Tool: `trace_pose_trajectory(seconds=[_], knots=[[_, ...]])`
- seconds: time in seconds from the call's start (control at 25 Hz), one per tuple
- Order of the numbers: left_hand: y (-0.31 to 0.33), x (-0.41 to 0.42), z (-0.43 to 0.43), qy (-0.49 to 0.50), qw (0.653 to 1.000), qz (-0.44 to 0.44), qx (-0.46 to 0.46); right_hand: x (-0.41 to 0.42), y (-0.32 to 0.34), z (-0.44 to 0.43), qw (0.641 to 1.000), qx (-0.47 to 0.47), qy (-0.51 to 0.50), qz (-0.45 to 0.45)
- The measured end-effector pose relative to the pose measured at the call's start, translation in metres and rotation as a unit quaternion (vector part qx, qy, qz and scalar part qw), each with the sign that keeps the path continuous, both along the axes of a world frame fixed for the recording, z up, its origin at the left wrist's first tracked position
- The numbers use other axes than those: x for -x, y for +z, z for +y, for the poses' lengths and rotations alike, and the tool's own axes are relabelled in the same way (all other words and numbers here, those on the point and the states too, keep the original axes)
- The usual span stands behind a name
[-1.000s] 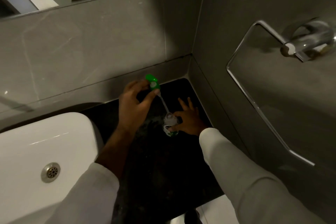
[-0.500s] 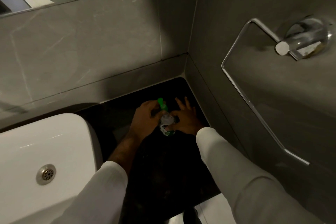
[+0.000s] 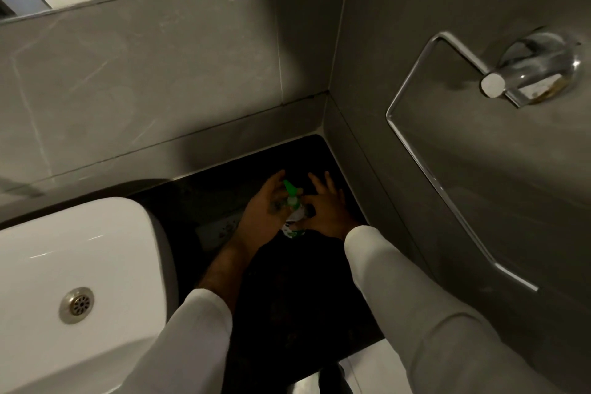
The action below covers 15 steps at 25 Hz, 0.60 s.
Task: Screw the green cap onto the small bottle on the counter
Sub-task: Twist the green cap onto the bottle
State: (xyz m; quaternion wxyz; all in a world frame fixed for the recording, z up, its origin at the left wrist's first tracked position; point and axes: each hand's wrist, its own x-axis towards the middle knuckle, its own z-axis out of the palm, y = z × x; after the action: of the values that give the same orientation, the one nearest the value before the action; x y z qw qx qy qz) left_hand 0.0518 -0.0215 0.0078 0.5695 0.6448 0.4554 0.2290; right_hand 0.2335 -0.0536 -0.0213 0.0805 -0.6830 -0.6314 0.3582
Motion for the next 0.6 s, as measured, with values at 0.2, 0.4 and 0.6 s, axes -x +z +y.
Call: trace_pose_trajectory(seconds=[0.2,0.4,0.6], knots=[[0.001,-0.001,-0.005,0.080,0.992,0.085,-0.042,0.001,0.001,-0.002,1.000,-0.001,-0.009,0.022],[-0.001,0.002,-0.001,0.082,0.990,0.084,-0.084,0.000,0.004,0.001,1.000,0.009,-0.015,0.011],[-0.002,-0.006,0.006,0.101,0.977,0.148,-0.113,0.007,0.002,0.004,1.000,-0.005,-0.018,0.014]])
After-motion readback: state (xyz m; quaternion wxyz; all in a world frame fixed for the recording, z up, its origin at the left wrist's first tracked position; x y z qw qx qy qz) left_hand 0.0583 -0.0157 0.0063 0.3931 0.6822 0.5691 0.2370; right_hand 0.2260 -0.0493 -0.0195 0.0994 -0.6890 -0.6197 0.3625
